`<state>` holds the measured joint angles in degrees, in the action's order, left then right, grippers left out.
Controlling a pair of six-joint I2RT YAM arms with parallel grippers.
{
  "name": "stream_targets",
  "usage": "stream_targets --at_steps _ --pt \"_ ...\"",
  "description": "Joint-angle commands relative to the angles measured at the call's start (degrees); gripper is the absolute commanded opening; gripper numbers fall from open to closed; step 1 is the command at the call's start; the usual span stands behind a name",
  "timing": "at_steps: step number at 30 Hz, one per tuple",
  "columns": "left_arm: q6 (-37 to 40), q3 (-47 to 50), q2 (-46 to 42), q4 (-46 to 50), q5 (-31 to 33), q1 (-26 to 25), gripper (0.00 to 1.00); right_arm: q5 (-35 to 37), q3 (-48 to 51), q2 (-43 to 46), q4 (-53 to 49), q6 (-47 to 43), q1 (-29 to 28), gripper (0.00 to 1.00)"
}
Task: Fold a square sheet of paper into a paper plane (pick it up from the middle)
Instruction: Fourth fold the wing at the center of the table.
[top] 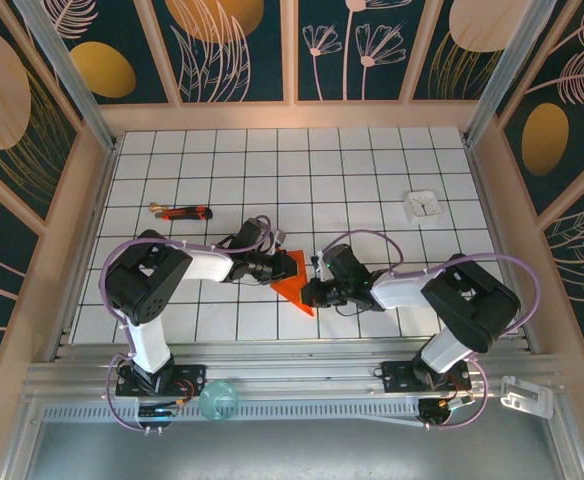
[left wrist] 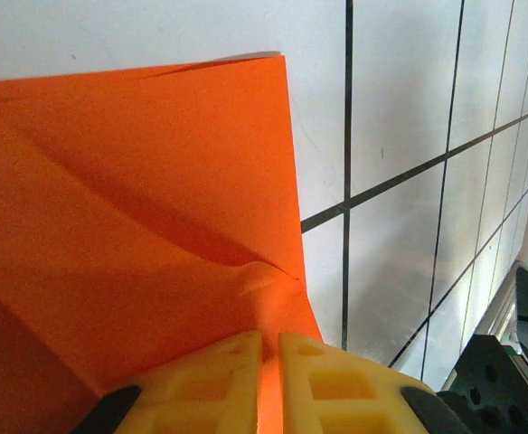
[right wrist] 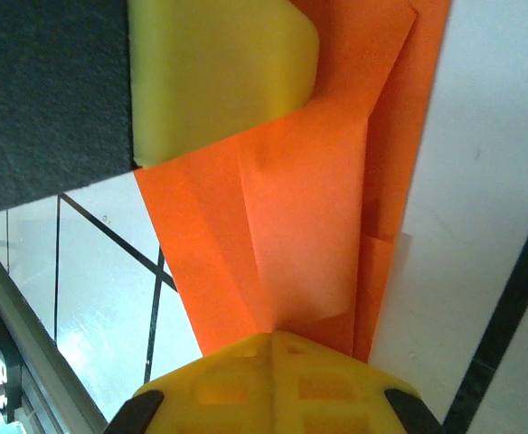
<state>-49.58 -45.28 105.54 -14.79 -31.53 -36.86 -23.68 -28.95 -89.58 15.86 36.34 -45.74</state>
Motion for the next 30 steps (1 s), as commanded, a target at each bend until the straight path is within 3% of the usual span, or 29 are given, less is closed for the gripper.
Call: stream_targets --at_steps 1,20,30 --pt "2.0 1.9 3.2 7.8 3.7 0.2 0.15 -0.1 3.0 1.0 -5.3 0.3 -0.4 0.03" --pt "2.6 0.9 3.6 8.9 4.2 0.2 0.15 3.3 8.7 7.0 -11.6 1.6 -4.5 0.00" --pt "2.7 0.8 3.8 9.1 4.3 0.2 0.16 3.6 2.8 14.9 -16.2 -2.4 -3.1 0.00"
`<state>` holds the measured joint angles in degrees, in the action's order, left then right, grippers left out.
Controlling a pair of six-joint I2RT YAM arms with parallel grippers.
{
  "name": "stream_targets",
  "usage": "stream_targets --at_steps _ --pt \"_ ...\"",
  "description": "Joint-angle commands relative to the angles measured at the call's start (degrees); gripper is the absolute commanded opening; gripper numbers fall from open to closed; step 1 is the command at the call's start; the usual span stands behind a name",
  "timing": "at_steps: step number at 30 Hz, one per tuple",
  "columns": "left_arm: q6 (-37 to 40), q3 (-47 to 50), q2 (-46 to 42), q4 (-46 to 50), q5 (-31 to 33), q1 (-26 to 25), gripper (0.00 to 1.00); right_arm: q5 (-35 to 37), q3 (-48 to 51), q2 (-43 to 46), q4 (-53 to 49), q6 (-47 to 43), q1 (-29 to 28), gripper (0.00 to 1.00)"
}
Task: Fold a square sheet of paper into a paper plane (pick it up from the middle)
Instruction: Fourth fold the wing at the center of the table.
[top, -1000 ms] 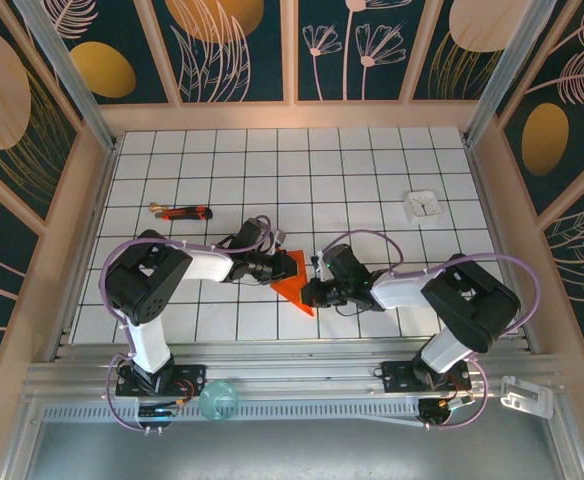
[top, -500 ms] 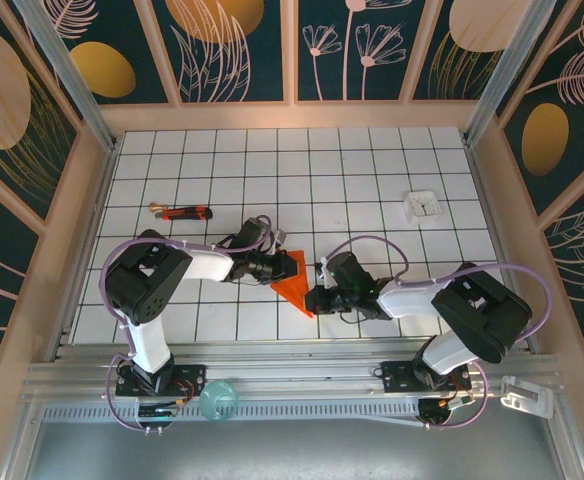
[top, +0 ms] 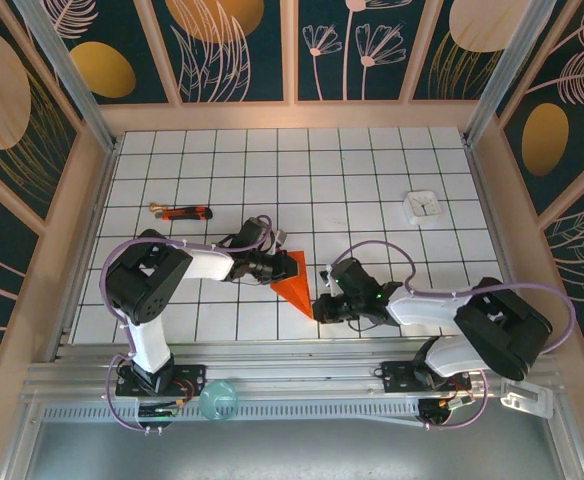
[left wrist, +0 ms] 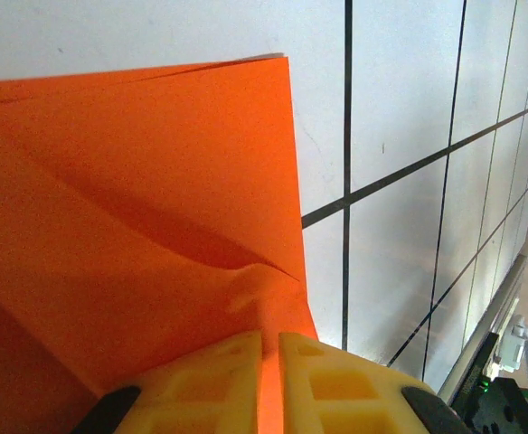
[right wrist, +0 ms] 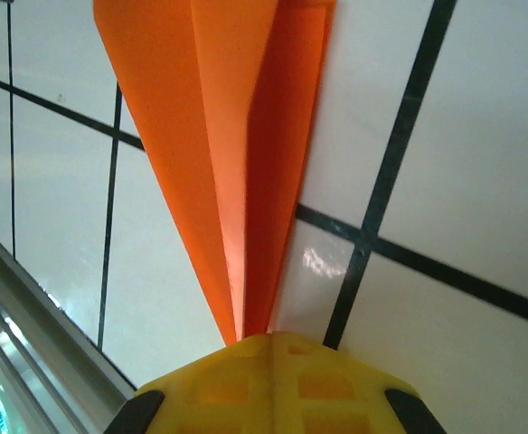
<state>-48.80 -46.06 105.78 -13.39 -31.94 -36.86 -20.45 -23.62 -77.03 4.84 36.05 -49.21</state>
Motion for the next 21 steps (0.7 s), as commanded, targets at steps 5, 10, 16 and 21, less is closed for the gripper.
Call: stream_targets --at_steps 5,10,16,21 --pt "1.7 1.7 3.8 7.3 4.5 0.1 0.16 -0.3 -6.6 2.1 -4.9 -3.2 0.8 0.00" --pt "1.8 1.4 4.1 7.3 4.6 0.2 0.15 -1.2 -10.3 -2.8 -2.6 -4.6 0.7 0.00" --pt "1.7 1.5 4.1 7.3 4.4 0.2 0.15 -2.8 -14.2 -11.0 0.0 -6.6 0.8 0.00" --pt "1.8 1.4 4.0 7.4 4.3 0.2 0.16 -3.3 -13.6 -14.2 0.4 -7.7 1.5 0.00"
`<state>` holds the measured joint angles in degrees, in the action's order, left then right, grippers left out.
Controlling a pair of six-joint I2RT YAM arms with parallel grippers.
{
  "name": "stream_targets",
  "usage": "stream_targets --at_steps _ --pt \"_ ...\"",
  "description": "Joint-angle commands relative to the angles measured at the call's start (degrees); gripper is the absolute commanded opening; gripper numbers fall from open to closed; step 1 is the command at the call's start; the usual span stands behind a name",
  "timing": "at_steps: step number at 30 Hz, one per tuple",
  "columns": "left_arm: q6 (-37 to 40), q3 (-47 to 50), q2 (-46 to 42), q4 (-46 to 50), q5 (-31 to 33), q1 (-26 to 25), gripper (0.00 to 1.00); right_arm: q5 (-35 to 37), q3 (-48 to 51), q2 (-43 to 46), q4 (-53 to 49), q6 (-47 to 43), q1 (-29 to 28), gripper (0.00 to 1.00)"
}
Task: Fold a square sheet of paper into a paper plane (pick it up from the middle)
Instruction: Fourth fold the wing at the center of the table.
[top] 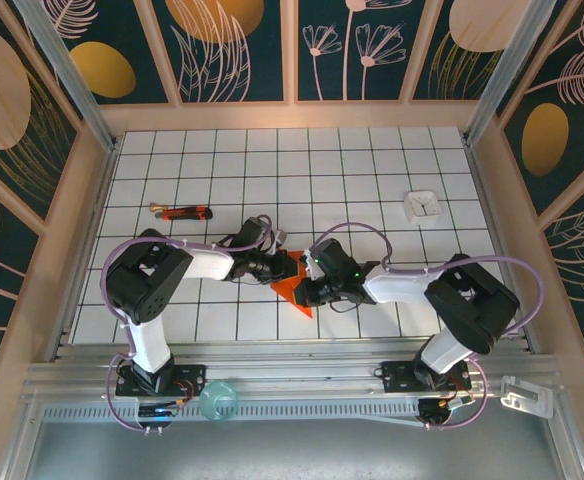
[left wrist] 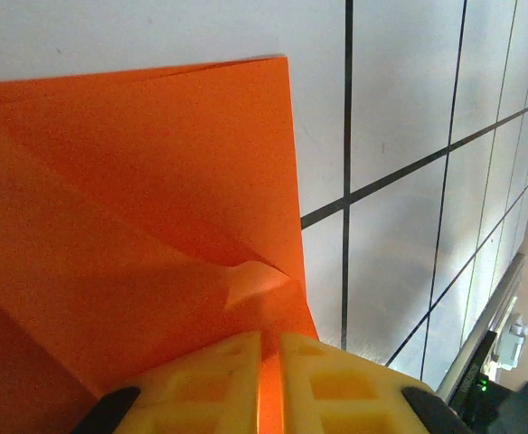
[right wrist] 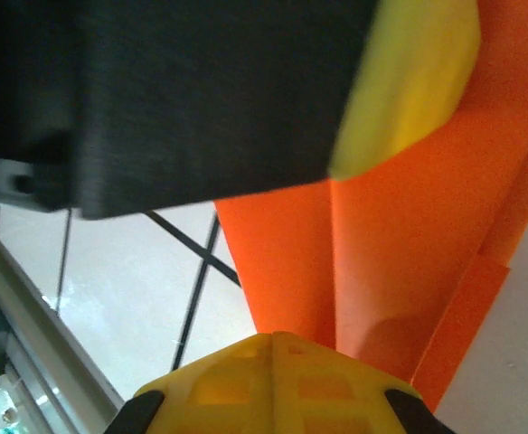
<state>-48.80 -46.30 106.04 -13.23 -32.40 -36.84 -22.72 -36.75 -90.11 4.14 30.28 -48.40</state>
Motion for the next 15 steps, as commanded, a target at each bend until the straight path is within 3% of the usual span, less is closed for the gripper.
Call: stream_targets --at_steps 1,15 --pt "1.7 1.6 3.6 7.4 4.7 0.2 0.15 -1.1 0.1 -1.1 1.1 -1.9 0.9 0.00" --pt "2.3 1.2 3.5 8.0 5.0 0.2 0.15 -1.5 11.1 3.0 2.8 1.8 0.4 0.00"
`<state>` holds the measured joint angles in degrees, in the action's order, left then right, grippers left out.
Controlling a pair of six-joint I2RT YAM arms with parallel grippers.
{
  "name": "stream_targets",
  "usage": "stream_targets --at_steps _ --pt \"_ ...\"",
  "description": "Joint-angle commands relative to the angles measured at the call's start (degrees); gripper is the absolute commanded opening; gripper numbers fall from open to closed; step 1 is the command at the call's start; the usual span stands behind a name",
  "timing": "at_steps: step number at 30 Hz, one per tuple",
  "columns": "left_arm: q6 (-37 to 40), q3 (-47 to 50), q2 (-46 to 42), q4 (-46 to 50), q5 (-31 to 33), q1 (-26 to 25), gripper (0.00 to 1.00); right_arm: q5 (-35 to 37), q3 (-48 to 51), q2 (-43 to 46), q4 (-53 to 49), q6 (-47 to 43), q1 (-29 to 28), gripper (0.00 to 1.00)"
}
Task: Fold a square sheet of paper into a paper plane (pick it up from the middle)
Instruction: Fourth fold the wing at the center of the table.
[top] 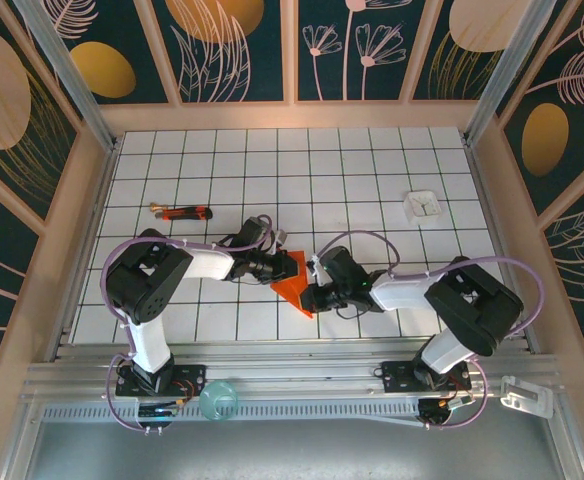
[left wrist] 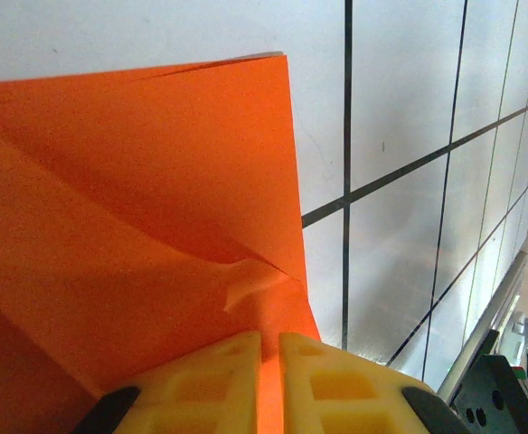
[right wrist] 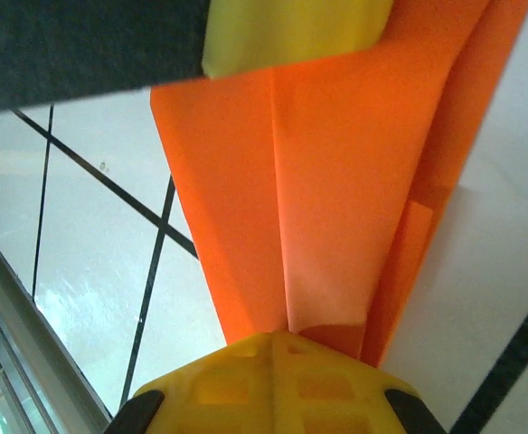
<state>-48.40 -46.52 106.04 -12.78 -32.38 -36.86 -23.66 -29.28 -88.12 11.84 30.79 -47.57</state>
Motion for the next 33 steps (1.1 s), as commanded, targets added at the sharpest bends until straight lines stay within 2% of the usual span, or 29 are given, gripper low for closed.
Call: stream_targets --at_steps 1,13,24,33 --pt "1.9 1.4 3.5 7.5 5.0 0.2 0.16 -0.4 4.4 1.7 -4.8 1.7 -0.7 0.00" --pt "2.1 1.4 3.6 7.9 5.5 0.2 0.15 2.8 10.6 6.5 -8.1 6.6 -5.7 0.00" --pt "2.1 1.4 4.2 7.9 5.7 0.2 0.15 5.2 10.3 9.7 -13.5 6.5 -8.3 0.00" --pt "2.0 1.6 4.4 7.8 5.7 0.3 0.15 4.5 7.4 15.6 -17.9 2.0 -6.1 0.00"
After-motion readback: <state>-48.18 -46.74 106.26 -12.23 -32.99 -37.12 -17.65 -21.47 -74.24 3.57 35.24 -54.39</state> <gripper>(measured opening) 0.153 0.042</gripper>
